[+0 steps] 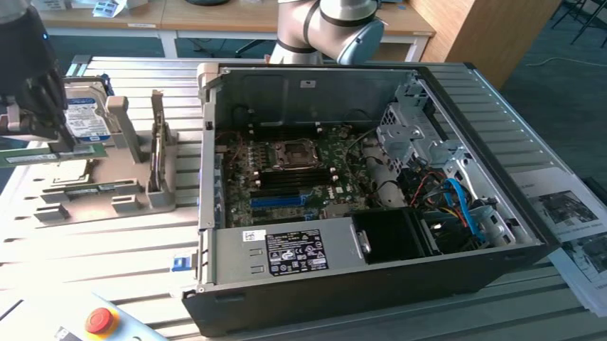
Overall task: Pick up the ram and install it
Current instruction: 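Pick up the ram and move it above insertion slot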
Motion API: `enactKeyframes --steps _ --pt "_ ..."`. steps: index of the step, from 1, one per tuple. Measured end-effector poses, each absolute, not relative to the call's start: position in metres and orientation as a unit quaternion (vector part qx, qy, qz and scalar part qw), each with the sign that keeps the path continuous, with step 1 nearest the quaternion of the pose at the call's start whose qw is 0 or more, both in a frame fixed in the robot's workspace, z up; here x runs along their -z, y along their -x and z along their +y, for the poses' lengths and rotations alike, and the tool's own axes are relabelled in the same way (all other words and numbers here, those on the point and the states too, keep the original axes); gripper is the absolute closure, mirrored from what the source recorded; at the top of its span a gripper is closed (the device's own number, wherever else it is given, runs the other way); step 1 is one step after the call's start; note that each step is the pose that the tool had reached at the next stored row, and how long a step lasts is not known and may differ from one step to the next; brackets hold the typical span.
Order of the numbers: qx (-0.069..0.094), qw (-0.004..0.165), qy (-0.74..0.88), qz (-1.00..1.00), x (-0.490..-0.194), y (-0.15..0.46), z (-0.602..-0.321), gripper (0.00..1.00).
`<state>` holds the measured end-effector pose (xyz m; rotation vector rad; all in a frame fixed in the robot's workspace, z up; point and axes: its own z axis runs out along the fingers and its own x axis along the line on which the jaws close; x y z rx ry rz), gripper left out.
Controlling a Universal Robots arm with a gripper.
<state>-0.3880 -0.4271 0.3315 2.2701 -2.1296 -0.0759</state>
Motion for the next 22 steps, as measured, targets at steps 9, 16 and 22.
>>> enactKeyframes --steps 9,16,22 --pt "0.023 0.016 -0.729 -0.684 -0.355 0.388 -0.427 0.88" --pt "0.021 0.018 -0.729 -0.684 -0.369 0.388 -0.427 0.88" --pt "0.021 0.018 -0.729 -0.684 -0.369 0.388 -0.427 0.88"
